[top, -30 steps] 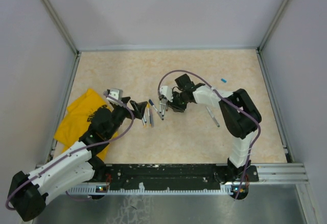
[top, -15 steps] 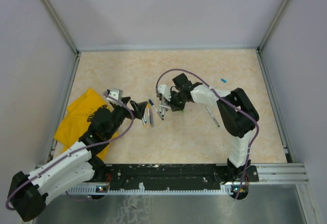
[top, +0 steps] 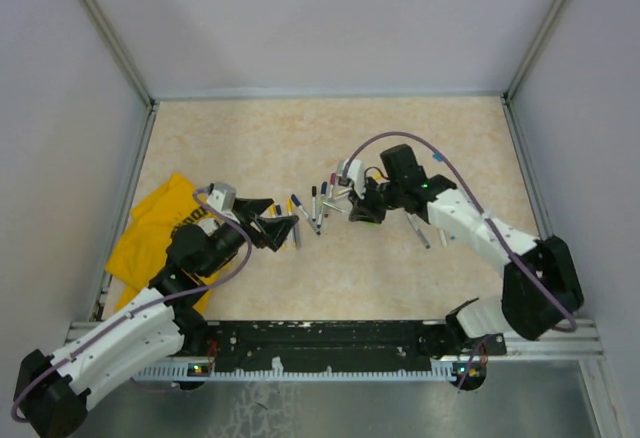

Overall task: Open the pen caps
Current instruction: Pick up the pen from the center of the board.

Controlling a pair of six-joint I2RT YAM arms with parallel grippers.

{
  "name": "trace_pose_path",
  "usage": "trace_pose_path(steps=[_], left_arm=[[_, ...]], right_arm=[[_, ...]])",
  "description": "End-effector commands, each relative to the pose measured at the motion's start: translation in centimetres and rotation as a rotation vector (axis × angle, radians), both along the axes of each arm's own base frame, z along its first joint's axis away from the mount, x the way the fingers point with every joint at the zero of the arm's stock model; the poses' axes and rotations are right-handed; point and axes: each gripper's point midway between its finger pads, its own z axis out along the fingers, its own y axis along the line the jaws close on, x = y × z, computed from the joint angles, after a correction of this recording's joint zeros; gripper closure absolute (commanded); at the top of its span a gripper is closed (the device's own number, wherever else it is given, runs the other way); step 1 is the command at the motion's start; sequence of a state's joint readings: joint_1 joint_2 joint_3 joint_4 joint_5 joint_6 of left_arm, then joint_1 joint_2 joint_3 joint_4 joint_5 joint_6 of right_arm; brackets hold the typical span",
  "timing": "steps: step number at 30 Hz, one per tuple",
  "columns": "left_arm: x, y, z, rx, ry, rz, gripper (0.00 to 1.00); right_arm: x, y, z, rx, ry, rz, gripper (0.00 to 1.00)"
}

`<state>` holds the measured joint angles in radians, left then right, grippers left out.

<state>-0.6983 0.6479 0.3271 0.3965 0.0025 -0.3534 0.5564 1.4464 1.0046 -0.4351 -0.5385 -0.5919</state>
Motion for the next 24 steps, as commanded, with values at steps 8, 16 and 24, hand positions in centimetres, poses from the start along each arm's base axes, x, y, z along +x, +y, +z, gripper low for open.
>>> trace_pose_path(steps=[8,16,24], left_arm=[[-4.9,-5.2,1.8,-0.191,0.029,-0.397,0.06],[-6.1,-7.8,0.2,-0.165,0.048,-0.419,0.07],[-7.2,-9.0,-0.8,-0.18,0.053,-0.445,0.07]], right_arm=[[-2.4,-2.8,8.8,0.492,0.09,-0.116,1.0],[-2.3,-2.7,9.1,0.577,0.202,-0.126,1.0],[-1.9,-3.0,9.5,0.634,0.243,-0.166,1.0]])
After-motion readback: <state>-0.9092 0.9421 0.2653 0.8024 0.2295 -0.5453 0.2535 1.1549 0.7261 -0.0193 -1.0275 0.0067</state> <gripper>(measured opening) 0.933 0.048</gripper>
